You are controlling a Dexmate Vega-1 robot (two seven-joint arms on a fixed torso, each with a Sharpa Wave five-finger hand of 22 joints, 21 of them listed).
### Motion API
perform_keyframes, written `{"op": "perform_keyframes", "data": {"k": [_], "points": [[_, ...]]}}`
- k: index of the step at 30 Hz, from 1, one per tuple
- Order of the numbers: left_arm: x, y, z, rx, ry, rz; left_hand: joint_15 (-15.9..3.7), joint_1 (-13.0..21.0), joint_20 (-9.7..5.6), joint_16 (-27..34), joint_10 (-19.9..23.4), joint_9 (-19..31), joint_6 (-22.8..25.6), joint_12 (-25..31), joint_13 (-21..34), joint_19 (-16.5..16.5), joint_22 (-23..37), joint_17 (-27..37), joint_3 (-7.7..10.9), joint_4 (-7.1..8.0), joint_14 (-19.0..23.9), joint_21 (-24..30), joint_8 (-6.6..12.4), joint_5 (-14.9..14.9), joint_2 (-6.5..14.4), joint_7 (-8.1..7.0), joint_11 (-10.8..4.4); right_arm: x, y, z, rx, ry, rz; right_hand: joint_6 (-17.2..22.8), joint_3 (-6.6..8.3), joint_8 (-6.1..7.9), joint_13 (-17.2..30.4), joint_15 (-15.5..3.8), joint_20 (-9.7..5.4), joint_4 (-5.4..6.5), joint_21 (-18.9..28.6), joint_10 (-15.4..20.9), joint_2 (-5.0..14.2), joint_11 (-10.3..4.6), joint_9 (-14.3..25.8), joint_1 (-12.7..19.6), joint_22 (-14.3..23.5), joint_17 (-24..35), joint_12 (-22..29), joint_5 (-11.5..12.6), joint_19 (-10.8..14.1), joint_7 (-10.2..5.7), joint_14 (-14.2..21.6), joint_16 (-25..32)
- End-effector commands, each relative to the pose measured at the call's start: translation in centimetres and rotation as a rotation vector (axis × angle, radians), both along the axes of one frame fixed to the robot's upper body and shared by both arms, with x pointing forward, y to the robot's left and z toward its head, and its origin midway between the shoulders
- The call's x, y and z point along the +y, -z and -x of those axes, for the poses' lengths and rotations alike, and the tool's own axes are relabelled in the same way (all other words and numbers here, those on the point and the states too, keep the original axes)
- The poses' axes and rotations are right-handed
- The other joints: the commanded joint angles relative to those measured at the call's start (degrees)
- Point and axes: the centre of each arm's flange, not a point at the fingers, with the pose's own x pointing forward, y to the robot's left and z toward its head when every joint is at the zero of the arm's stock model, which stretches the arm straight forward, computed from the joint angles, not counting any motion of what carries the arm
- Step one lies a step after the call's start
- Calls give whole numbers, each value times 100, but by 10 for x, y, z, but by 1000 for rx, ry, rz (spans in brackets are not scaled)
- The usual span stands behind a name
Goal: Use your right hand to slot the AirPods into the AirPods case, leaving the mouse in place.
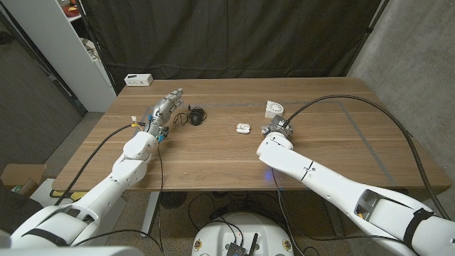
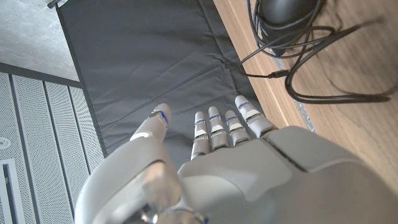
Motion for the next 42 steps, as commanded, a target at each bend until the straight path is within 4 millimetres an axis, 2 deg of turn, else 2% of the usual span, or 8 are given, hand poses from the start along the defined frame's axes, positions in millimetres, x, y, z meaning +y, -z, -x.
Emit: {"op": "perform_keyframes", "data": {"k": [1,9,12,20,27,36,38,42], "points": [[-1,-2,-5,12,-3,-1,-12,89,28,38,85,7,74,31,9,20,14,11,-1,-44,47,-2,-16,23,15,-1,6,-2,15,4,-59,-26,-35,196,81,129,38,-511,-44,11,38,161,93,-206,10,276,23,35,62,-39,121,-98,192,74],[-4,-4,-8,8,2,-2,-9,104,36,39,95,8,83,36,14,27,14,11,-4,-59,57,0,-18,28,24,-6,10,-10,21,12,-133,-95,-109,411,58,294,100,-766,-194,44,30,451,210,-678,-66,660,24,119,123,-102,242,-406,496,233],[-3,-5,-7,8,-1,-6,-11,110,34,40,100,8,78,38,15,29,15,11,-5,-65,61,1,-22,30,26,-14,3,-13,20,15,-151,-126,-138,443,21,315,118,-833,-227,53,20,489,228,-809,-101,730,24,149,119,-105,254,-616,556,281],[-5,-9,-4,2,-3,-14,-15,123,37,36,105,9,86,40,20,33,15,11,-11,-81,59,3,-23,33,28,-9,9,-22,11,25,-219,-202,-165,392,-42,290,142,-935,-298,89,26,595,279,-926,-152,788,22,182,137,-104,323,-785,664,356],[-5,-9,0,-2,-9,-13,-17,132,35,35,109,10,92,42,23,35,16,11,-18,-92,59,3,-25,35,28,-18,0,-34,0,29,-243,-329,-162,347,-120,240,159,-981,-342,149,14,583,365,-1002,-201,769,22,212,113,-103,339,-963,639,377],[-4,-7,5,-2,-22,-14,-17,139,41,33,98,12,69,38,29,30,16,11,-35,-107,56,1,-40,36,20,-28,0,-38,-17,28,-201,-413,-129,289,-223,149,172,-990,-350,171,2,450,479,-956,-270,770,22,238,35,-102,359,-982,571,380],[-4,-7,6,-2,-25,-12,-18,140,42,32,99,12,67,38,29,30,16,11,-38,-109,56,1,-41,36,19,-27,7,-36,-20,30,-182,-414,-126,66,-279,7,172,-937,-309,134,-12,358,465,-913,-317,804,21,230,-8,-112,330,-992,492,350],[-4,-7,7,3,-37,-12,-17,143,42,32,100,13,72,39,32,29,17,11,-45,-114,57,1,-41,37,17,-30,3,-29,-17,40,-165,-387,-79,-234,-587,-316,168,-788,-186,193,-32,186,98,-719,-484,488,21,188,-72,-91,274,-952,375,269]]}}
